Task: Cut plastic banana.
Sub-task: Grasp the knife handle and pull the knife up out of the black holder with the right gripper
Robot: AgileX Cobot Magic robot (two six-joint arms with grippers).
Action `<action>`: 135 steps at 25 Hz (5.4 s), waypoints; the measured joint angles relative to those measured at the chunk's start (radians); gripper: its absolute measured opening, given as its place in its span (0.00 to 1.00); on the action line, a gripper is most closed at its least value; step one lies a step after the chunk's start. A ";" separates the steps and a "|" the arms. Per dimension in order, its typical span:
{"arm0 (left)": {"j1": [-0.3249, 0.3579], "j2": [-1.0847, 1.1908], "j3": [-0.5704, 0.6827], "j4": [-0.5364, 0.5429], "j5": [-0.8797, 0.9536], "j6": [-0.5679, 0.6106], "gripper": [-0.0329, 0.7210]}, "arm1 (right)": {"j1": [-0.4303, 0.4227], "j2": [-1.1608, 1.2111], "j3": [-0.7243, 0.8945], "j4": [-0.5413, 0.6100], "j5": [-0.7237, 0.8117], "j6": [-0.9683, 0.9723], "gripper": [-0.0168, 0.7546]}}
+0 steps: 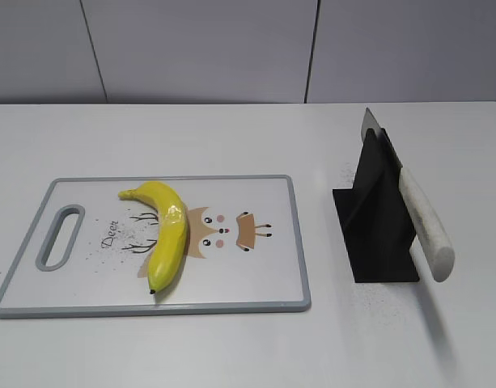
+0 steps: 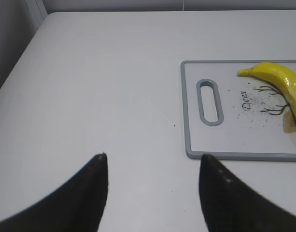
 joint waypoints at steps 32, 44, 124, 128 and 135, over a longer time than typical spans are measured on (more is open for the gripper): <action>0.000 0.000 0.000 0.000 0.000 0.000 0.78 | 0.000 0.000 0.000 -0.026 0.000 0.001 0.76; 0.000 0.000 0.000 0.000 0.000 0.000 0.76 | 0.000 0.256 -0.117 0.047 0.034 0.001 0.68; 0.000 0.000 0.000 0.000 0.000 0.000 0.70 | 0.398 1.498 -0.562 0.058 0.030 0.430 0.23; 0.000 0.000 0.000 0.000 0.000 0.000 0.69 | 0.398 1.412 -0.562 0.051 0.032 0.433 0.23; 0.000 0.000 -0.029 -0.006 0.012 0.000 0.69 | 0.399 1.267 -0.562 0.011 0.026 0.434 0.23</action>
